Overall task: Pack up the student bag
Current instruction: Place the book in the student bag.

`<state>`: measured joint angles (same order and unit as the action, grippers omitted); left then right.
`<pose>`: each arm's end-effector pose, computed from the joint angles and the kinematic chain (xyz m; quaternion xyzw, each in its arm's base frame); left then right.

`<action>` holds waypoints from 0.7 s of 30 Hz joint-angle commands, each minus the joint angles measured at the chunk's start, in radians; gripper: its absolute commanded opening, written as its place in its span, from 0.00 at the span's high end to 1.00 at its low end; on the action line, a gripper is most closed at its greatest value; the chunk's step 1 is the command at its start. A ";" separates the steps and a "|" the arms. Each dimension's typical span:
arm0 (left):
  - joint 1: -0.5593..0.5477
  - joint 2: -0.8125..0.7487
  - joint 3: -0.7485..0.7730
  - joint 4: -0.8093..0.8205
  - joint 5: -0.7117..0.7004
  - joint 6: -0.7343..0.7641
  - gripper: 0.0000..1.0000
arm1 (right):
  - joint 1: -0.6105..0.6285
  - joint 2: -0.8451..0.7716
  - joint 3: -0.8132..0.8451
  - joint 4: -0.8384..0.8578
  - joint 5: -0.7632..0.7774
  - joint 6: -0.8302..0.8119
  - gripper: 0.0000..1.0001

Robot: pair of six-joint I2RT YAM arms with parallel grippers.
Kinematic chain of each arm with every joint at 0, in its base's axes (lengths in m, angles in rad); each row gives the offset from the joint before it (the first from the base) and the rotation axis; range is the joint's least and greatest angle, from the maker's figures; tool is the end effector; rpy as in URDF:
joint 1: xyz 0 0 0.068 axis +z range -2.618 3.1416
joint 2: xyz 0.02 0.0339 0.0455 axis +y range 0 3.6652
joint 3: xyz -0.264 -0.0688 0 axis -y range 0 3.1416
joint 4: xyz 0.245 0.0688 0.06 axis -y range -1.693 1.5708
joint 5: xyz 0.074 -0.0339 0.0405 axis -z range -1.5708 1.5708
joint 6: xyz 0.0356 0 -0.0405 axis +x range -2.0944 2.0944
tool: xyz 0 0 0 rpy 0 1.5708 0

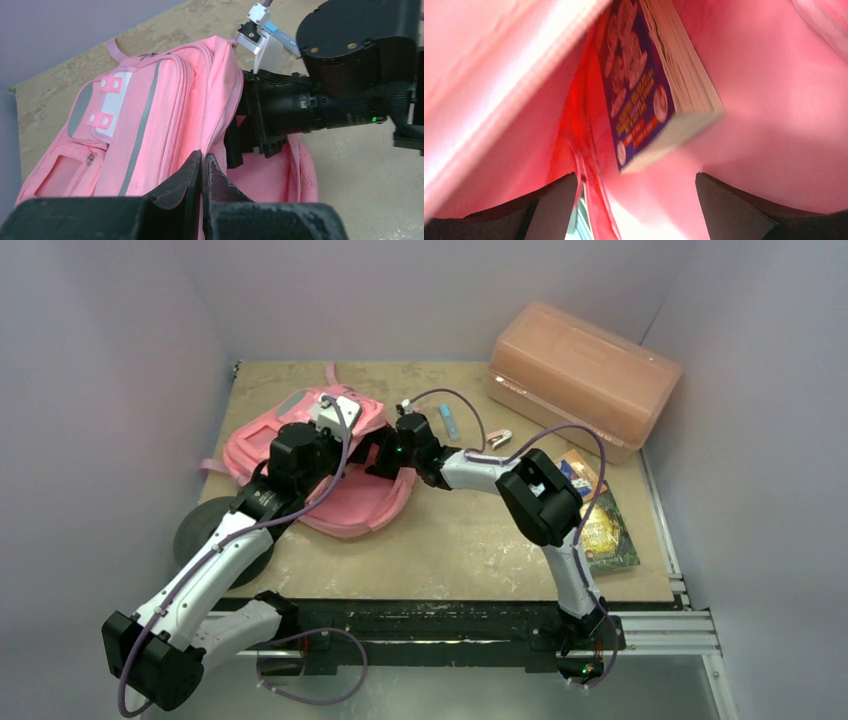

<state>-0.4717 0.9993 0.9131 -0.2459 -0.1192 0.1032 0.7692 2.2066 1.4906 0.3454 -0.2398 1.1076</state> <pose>0.2067 -0.1007 0.3386 0.1973 0.7893 -0.0585 0.5785 0.3549 0.3554 0.1710 0.0714 0.8190 0.5106 0.2518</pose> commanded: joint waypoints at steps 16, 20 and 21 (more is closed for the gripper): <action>-0.001 0.039 0.063 0.025 0.003 -0.064 1.00 | -0.045 -0.665 -0.298 -0.676 0.378 -0.875 0.01; -0.001 0.064 0.078 0.005 0.034 -0.082 1.00 | -0.053 -0.782 -0.401 -0.604 0.259 -0.853 0.01; -0.001 0.073 0.083 0.000 0.057 -0.089 1.00 | -0.053 -0.790 -0.423 -0.553 0.198 -0.831 0.01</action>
<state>-0.4934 1.0420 0.9615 -0.2115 -0.0303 0.0288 0.7376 1.4929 1.1484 -0.2245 -0.0071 0.3260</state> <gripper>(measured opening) 0.012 0.987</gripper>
